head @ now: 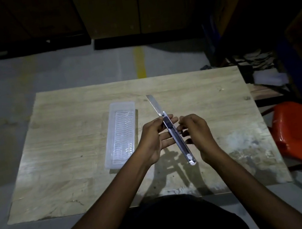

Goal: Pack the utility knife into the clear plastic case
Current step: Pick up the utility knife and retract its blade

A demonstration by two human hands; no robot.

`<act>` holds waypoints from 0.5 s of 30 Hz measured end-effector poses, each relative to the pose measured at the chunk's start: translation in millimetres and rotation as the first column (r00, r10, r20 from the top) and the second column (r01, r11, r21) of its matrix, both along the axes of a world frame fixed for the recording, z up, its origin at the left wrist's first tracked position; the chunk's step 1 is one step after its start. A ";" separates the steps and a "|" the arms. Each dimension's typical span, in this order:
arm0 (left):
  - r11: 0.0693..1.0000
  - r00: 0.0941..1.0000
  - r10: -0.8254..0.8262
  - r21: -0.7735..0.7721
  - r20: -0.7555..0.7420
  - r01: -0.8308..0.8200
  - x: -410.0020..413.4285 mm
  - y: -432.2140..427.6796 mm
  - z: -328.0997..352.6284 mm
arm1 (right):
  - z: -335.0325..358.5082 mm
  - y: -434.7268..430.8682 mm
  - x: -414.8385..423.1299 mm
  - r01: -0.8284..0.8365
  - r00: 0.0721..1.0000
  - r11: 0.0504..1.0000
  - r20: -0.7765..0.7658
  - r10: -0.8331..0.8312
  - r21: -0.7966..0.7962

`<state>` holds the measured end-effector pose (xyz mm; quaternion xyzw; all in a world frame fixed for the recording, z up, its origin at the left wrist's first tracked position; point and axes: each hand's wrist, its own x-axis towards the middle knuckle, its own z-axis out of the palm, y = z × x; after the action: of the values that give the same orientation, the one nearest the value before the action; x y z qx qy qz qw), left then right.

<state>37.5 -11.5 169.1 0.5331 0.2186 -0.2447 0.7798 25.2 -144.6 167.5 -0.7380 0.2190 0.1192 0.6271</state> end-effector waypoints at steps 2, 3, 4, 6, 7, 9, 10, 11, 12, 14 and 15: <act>1.000 1.000 -0.001 0.003 0.013 0.001 -1.7 -4.4 5.0 | 6.3 -9.4 1.5 0.034 0.988 0.984 -0.153 -0.007 0.176; 1.000 1.000 0.001 0.004 0.015 -0.001 -2.5 -6.7 6.5 | 8.9 -12.8 2.1 0.009 0.981 0.982 -0.191 0.028 0.189; 1.000 1.000 0.005 0.006 0.014 -0.005 -3.1 -8.7 7.5 | 12.3 -15.0 2.4 -0.032 0.977 0.982 -0.203 0.070 0.186; 1.000 1.000 0.013 0.011 0.015 -0.013 -3.0 -12.6 8.4 | 15.5 -17.8 5.3 -0.119 0.973 0.979 -0.175 0.148 0.162; 1.000 1.000 0.015 0.014 0.017 -0.015 -2.2 -14.4 8.7 | 17.6 -18.3 6.9 -0.150 0.972 0.977 -0.157 0.173 0.149; 1.000 1.000 0.016 0.019 0.025 -0.016 -0.6 -17.8 10.1 | 20.2 -18.6 9.8 -0.181 0.971 0.976 -0.137 0.197 0.123; 1.000 0.999 0.018 0.018 0.030 -0.019 0.5 -19.2 10.8 | 20.9 -18.1 11.3 -0.187 0.970 0.976 -0.138 0.202 0.112; 1.000 0.999 0.024 0.016 0.035 -0.024 1.6 -20.2 11.2 | 21.8 -17.3 12.4 -0.189 0.969 0.976 -0.140 0.204 0.110; 0.999 0.999 0.030 0.014 0.040 -0.031 2.6 -20.8 12.1 | 21.7 -16.6 13.0 -0.192 0.968 0.975 -0.144 0.207 0.110; 0.999 0.998 0.041 0.015 0.055 -0.042 4.1 -20.9 12.9 | 20.6 -15.8 14.6 -0.209 0.961 0.971 -0.161 0.226 0.115; 0.999 0.997 0.046 0.015 0.063 -0.047 4.8 -20.6 12.9 | 20.9 -15.1 15.7 -0.223 0.954 0.966 -0.177 0.244 0.129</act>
<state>42.2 -32.2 182.0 0.5418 0.2081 -0.2079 0.7874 41.0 -159.8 188.4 -0.7090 0.1827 0.2745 0.6234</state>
